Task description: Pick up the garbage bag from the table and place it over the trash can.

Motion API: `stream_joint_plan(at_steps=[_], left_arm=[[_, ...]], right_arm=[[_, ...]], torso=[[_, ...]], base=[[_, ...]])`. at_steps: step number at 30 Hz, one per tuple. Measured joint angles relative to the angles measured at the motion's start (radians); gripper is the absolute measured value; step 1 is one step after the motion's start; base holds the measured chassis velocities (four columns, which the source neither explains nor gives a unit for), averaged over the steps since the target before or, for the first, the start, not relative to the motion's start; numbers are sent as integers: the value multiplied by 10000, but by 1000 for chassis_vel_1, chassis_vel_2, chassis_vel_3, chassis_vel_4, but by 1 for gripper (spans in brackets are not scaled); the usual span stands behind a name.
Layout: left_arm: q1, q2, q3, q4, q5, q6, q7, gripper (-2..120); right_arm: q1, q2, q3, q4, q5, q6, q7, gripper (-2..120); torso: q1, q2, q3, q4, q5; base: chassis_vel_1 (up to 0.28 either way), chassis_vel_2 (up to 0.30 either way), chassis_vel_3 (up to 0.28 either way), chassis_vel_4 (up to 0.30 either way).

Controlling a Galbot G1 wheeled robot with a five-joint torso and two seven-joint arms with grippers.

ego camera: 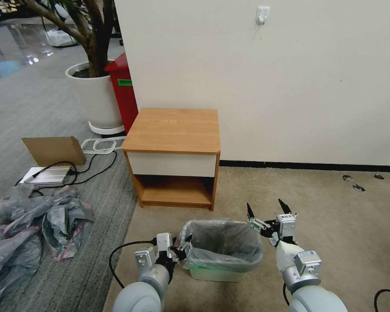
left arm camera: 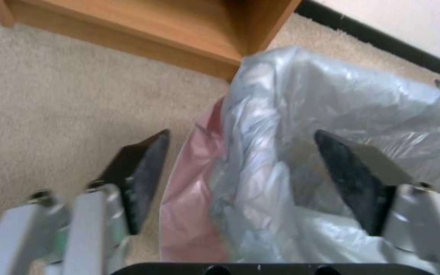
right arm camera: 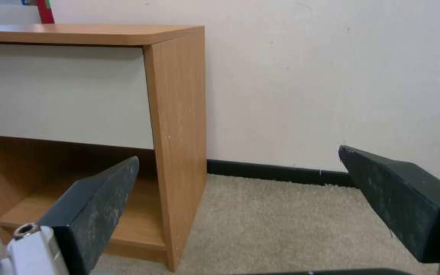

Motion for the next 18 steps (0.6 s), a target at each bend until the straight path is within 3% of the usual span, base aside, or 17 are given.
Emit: stream_joint_plan(at_steps=[5,9,12,13,14,15,17,18], left_arm=[[218,101,-324,-360,-3,-26,199,97],[442,179,-704,-583,218,-141,736,99],[907,118,-1586,-414,2713,-1315,1915,100],[907,118,-1586,-414,2713,-1315,1915,100],[1188,2,-2050,-221,4249,-2236,2383,100],[1344,-84,-2347,-178,4908,-2637,2585,100],[2001,-311,-3286,-350,5934,-3413,3105,100],[2001,-311,-3286,-350,5934,-3413,3105,100]], right_arm=[[-190,240,215,3,32,201,-2,100],[-525,438,470,-34,71,536,-121,100],[-1195,768,903,-68,241,1330,-217,100],[-1195,768,903,-68,241,1330,-217,100],[-1472,890,1065,-68,438,1681,-226,100],[-1617,928,1134,-65,597,1897,-228,100],[-2005,937,1210,-30,1121,2649,-221,100],[-2005,937,1210,-30,1121,2649,-221,100]], torso=[[0,0,0,0,0],[0,0,0,1,0],[0,0,0,-2,1],[0,0,0,-2,1],[0,0,0,-1,-1],[0,0,-1,-2,-2],[0,0,-1,1,-1],[0,0,-1,1,-1]], base=[[0,0,0,0],[0,0,0,0],[0,0,0,0],[0,0,0,0],[0,0,0,0],[0,0,0,0],[0,0,0,0],[0,0,0,0]])
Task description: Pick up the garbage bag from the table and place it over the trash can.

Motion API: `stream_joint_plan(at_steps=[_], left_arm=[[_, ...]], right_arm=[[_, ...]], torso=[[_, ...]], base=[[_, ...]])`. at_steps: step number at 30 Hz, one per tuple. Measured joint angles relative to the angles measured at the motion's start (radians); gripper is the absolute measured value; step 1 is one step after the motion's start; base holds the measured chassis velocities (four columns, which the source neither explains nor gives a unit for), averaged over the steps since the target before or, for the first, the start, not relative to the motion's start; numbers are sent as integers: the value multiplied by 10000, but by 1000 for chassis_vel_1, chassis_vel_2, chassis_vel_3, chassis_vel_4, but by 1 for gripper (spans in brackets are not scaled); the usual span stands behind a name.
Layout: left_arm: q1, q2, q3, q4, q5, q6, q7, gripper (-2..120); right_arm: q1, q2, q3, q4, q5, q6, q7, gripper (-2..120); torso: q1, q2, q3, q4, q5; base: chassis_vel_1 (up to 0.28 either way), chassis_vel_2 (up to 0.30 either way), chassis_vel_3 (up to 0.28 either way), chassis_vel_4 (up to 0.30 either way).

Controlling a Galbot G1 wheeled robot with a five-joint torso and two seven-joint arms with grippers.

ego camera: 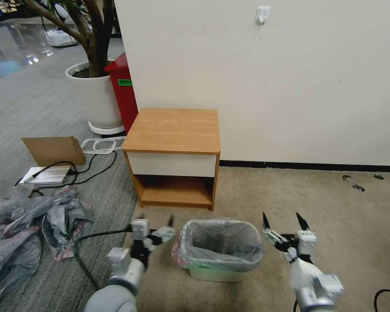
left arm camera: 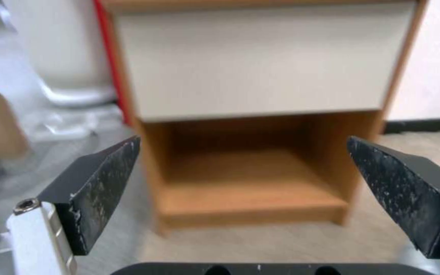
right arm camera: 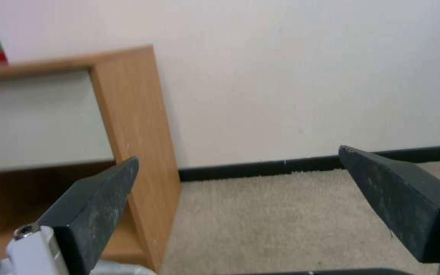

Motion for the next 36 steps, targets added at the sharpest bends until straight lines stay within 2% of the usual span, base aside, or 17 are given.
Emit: stream_joint_plan(at_steps=[3,4,7,10,36], left_arm=[[993,-91,-1191,-548,166,-358,781,100],[993,-91,-1191,-548,166,-358,781,100],[1715,2,-2024,-866,-67,-448,1310,100],[2009,-2,-2227,-984,-199,-426,1428,100],[2070,-41,-2196,-1029,-305,-301,1425,100]], right_arm=[[-384,-1,102,33,93,633,-5,100],[-384,-1,102,33,93,633,-5,100],[-455,140,298,-3,-16,830,-13,100],[-423,187,406,-54,-101,885,-16,100],[-377,238,501,-94,-269,850,-3,100]], torso=[[0,1,0,0,2],[0,1,0,0,2],[1,0,0,0,1],[0,0,0,0,3],[1,0,0,-1,2]], base=[[0,0,0,0],[0,0,0,0],[0,0,0,0],[0,0,0,0],[0,0,0,0]])
